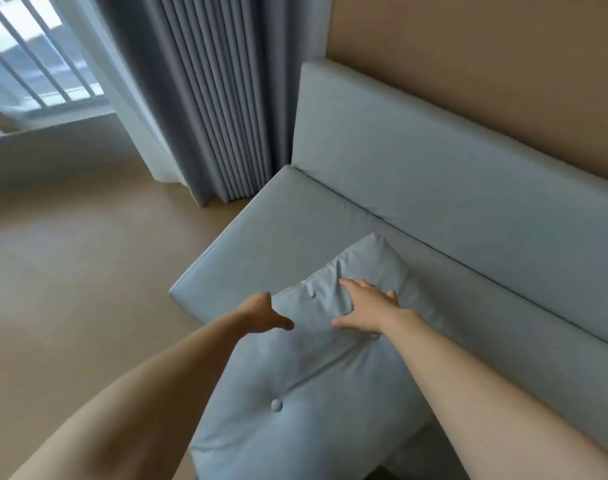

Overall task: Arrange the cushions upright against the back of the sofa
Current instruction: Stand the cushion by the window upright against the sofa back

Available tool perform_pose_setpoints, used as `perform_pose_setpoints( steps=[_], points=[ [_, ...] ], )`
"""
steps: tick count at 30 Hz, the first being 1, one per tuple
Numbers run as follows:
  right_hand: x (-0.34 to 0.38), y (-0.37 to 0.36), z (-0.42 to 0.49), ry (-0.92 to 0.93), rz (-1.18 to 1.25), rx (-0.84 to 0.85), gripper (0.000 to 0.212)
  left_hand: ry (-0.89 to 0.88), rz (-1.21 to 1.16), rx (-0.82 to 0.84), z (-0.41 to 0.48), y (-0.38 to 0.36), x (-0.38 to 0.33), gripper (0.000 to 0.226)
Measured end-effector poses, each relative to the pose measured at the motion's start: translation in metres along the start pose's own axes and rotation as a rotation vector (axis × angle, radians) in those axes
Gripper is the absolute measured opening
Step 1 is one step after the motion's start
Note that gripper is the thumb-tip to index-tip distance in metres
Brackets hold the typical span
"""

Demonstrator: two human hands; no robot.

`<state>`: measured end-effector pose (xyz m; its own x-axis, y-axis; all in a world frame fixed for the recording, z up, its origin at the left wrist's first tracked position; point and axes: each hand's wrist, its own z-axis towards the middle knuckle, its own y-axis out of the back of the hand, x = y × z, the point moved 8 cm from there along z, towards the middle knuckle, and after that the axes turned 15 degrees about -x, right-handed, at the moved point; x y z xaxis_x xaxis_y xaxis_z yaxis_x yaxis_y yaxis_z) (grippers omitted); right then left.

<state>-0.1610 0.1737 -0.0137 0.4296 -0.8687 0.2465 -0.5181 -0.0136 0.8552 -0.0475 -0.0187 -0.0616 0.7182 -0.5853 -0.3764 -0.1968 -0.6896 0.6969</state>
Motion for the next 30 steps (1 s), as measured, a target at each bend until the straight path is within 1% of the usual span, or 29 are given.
perform_pose_setpoints(
  steps=[2,4,5,6,8,9,10,12,13,15,17,19,21,22,24,26,27,29,30],
  points=[
    [0.001,-0.015,0.029,0.021,0.028,-0.015,0.106,0.015,-0.063,-0.004,0.04,-0.004,0.009,0.107],
    [-0.003,-0.034,0.048,0.016,0.035,-0.012,0.105,0.016,-0.138,0.043,0.076,-0.017,0.017,0.108],
    [-0.007,-0.045,0.056,0.01,0.04,-0.018,0.105,0.014,-0.134,0.071,0.091,-0.025,0.023,0.106],
    [-0.011,-0.055,0.061,0.012,0.037,-0.02,0.106,0.028,-0.116,0.108,0.1,-0.035,0.027,0.095],
    [-0.021,-0.074,0.069,0.024,0.006,-0.003,0.107,0.043,-0.139,0.206,0.116,-0.063,0.038,0.06],
    [-0.026,-0.081,0.072,0.024,0.001,-0.002,0.108,0.035,-0.163,0.233,0.125,-0.075,0.042,0.054],
    [-0.03,-0.086,0.076,0.026,0.003,-0.003,0.109,0.029,-0.175,0.237,0.13,-0.081,0.043,0.062],
    [-0.034,-0.09,0.084,0.022,0.015,0.004,0.11,0.039,-0.161,0.213,0.142,-0.087,0.047,0.087],
    [-0.035,-0.09,0.088,0.022,0.015,0.004,0.111,0.033,-0.14,0.197,0.146,-0.086,0.047,0.091],
    [-0.03,-0.084,0.097,0.048,-0.003,-0.01,0.113,0.018,-0.074,0.166,0.147,-0.079,0.039,0.09],
    [-0.02,-0.07,0.107,0.11,-0.045,-0.027,0.121,-0.033,-0.009,0.125,0.138,-0.067,0.019,0.088],
    [-0.009,-0.054,0.118,0.19,-0.129,0.027,0.136,-0.117,0.062,0.085,0.12,-0.058,-0.005,0.081],
    [-0.003,-0.039,0.127,0.251,-0.282,0.154,0.153,-0.211,0.127,0.026,0.098,-0.053,-0.029,0.071],
    [-0.002,-0.034,0.129,0.262,-0.355,0.226,0.158,-0.263,0.16,-0.005,0.087,-0.051,-0.041,0.07],
    [0.0,-0.033,0.131,0.288,-0.466,0.348,0.163,-0.377,0.224,-0.073,0.068,-0.049,-0.062,0.069],
    [-0.003,-0.041,0.124,0.311,-0.535,0.466,0.156,-0.462,0.263,-0.124,0.054,-0.05,-0.079,0.068],
    [-0.008,-0.047,0.118,0.298,-0.528,0.512,0.143,-0.487,0.272,-0.135,0.049,-0.05,-0.085,0.067],
    [-0.02,-0.049,0.108,0.262,-0.445,0.507,0.095,-0.503,0.276,-0.124,0.042,-0.053,-0.09,0.062],
    [-0.023,-0.047,0.105,0.27,-0.389,0.456,0.079,-0.503,0.275,-0.115,0.039,-0.053,-0.093,0.059]
  ],
)
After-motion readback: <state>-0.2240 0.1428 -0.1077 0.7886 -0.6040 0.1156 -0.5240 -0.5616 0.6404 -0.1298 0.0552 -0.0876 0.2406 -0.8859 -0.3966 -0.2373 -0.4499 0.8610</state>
